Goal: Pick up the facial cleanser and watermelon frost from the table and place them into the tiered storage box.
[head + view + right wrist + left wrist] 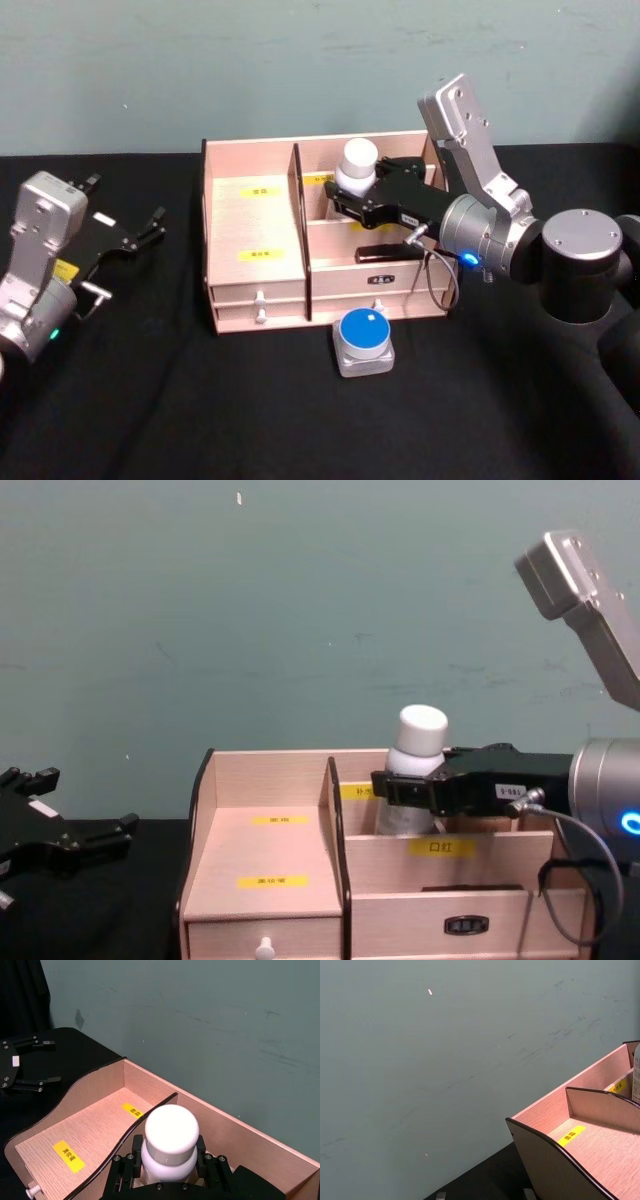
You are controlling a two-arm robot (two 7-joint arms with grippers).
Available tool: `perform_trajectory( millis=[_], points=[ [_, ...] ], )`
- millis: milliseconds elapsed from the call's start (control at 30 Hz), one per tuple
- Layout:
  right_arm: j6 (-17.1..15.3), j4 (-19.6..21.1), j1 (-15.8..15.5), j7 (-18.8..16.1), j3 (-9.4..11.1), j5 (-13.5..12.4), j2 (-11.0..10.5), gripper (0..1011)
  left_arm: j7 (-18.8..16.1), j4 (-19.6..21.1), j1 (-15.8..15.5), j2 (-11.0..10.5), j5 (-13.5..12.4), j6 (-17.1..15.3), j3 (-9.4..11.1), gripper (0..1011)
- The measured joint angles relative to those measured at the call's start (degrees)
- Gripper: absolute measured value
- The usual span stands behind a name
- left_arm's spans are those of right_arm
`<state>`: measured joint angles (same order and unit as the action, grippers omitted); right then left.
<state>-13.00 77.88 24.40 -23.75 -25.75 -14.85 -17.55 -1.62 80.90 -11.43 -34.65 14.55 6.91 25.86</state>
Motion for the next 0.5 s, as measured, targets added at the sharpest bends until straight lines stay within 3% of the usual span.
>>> perform_trajectory(
  millis=[267, 500],
  points=[
    [0.0, 0.1, 0.0, 0.0, 0.0, 0.0, 0.0, 614, 0.0, 0.0, 0.0, 0.0, 0.0, 0.0, 0.0, 1001],
    [0.0, 0.2, -0.1, 0.0, 0.1, 0.0, 0.0, 825, 0.0, 0.0, 0.0, 0.0, 0.0, 0.0, 0.0, 1001]
  ],
)
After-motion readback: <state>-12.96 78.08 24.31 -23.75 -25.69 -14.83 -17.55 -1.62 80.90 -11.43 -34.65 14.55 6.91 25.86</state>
